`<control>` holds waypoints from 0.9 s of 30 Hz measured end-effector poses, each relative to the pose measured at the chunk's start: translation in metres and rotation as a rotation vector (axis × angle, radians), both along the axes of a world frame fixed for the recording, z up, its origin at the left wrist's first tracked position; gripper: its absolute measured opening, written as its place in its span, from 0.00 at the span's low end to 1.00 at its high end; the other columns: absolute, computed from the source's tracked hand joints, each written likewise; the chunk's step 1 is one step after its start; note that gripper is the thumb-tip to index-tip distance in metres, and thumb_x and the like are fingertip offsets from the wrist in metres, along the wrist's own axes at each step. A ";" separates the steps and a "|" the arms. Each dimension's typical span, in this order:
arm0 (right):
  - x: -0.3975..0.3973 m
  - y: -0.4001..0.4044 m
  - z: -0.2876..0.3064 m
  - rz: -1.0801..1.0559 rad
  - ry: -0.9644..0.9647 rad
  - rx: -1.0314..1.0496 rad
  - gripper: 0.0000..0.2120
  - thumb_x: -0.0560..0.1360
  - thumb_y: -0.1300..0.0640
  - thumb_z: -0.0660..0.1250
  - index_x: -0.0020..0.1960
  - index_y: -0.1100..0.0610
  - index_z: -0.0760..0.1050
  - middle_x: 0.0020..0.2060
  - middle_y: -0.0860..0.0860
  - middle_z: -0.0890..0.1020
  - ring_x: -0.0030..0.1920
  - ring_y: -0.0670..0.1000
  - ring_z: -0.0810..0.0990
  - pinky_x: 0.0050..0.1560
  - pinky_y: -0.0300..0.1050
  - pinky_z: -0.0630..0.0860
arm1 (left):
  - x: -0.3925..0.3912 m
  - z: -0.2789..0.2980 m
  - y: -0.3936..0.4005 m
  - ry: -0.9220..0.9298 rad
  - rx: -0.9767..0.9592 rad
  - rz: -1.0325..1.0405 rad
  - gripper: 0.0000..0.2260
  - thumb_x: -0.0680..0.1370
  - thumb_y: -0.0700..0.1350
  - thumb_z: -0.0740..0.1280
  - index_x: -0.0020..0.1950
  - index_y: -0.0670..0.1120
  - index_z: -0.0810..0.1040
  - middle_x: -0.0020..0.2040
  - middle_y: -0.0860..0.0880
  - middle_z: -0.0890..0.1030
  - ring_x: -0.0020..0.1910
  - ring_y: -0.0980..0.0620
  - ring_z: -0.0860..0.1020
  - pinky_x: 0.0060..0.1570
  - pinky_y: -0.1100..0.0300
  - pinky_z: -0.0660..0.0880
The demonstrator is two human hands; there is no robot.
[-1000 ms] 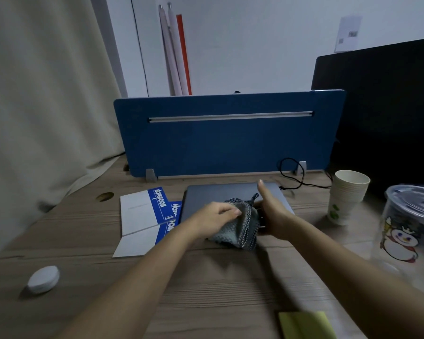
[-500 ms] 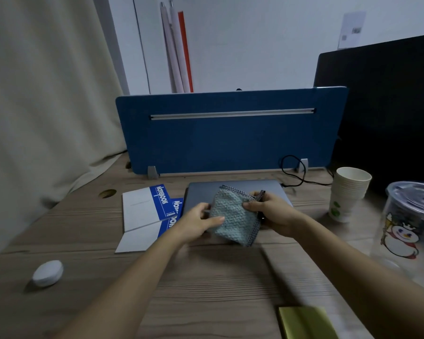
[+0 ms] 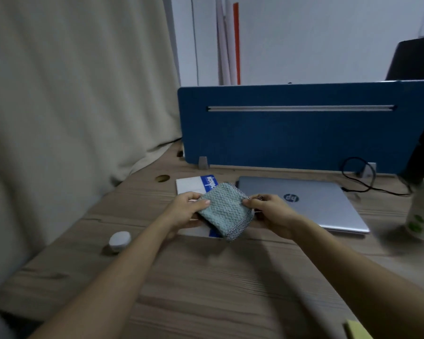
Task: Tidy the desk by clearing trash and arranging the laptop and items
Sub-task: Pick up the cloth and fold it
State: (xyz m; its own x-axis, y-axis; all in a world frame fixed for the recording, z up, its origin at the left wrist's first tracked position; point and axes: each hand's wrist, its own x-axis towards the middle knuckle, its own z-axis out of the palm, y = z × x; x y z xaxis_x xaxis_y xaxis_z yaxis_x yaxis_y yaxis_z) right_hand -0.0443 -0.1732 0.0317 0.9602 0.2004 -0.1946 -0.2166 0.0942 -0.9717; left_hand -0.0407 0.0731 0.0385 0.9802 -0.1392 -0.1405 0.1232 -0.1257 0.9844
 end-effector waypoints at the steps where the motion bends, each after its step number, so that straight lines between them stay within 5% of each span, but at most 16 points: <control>1: 0.004 0.014 0.001 0.001 0.010 0.020 0.16 0.75 0.58 0.72 0.58 0.67 0.76 0.49 0.59 0.86 0.48 0.55 0.86 0.42 0.46 0.82 | -0.001 0.001 0.014 0.018 -0.008 0.010 0.12 0.76 0.44 0.71 0.58 0.43 0.78 0.49 0.46 0.84 0.44 0.52 0.82 0.41 0.58 0.79; 9: 0.041 0.145 0.010 0.007 -0.003 0.154 0.20 0.75 0.66 0.70 0.64 0.63 0.69 0.54 0.63 0.82 0.44 0.54 0.84 0.45 0.47 0.83 | -0.004 0.004 0.123 0.001 -0.099 0.283 0.09 0.78 0.38 0.68 0.58 0.41 0.77 0.49 0.45 0.83 0.44 0.51 0.81 0.38 0.58 0.79; 12: 0.053 0.192 0.010 0.020 -0.009 0.137 0.22 0.75 0.67 0.70 0.66 0.60 0.67 0.52 0.61 0.81 0.38 0.49 0.85 0.37 0.42 0.82 | 0.001 0.003 0.157 -0.001 -0.131 0.353 0.08 0.78 0.37 0.67 0.57 0.41 0.77 0.48 0.45 0.83 0.43 0.52 0.82 0.34 0.60 0.79; 16: 0.069 0.240 0.002 0.022 -0.013 0.081 0.26 0.74 0.69 0.70 0.69 0.62 0.65 0.59 0.63 0.78 0.54 0.58 0.82 0.44 0.45 0.83 | 0.013 -0.009 0.199 0.012 -0.086 0.429 0.10 0.78 0.38 0.67 0.59 0.41 0.76 0.52 0.43 0.82 0.47 0.51 0.81 0.33 0.62 0.78; 18: 0.074 0.254 -0.004 0.043 -0.014 0.043 0.26 0.73 0.69 0.70 0.69 0.63 0.65 0.58 0.62 0.78 0.53 0.57 0.81 0.45 0.45 0.82 | 0.018 -0.017 0.215 0.031 -0.054 0.460 0.09 0.78 0.38 0.68 0.59 0.41 0.76 0.53 0.43 0.81 0.47 0.50 0.80 0.32 0.62 0.79; 24: 0.086 0.242 -0.015 0.135 -0.050 -0.163 0.20 0.76 0.64 0.69 0.66 0.64 0.70 0.53 0.60 0.80 0.54 0.57 0.82 0.59 0.53 0.80 | 0.030 -0.043 0.249 0.085 0.195 0.550 0.04 0.77 0.40 0.69 0.50 0.43 0.78 0.45 0.44 0.81 0.37 0.52 0.78 0.26 0.64 0.76; 27: 0.098 0.211 -0.010 0.068 -0.048 -0.129 0.14 0.77 0.64 0.66 0.62 0.62 0.74 0.54 0.61 0.81 0.55 0.58 0.82 0.55 0.48 0.81 | 0.033 -0.044 0.259 -0.002 0.561 0.553 0.11 0.74 0.46 0.72 0.54 0.44 0.81 0.48 0.44 0.83 0.44 0.47 0.80 0.46 0.54 0.79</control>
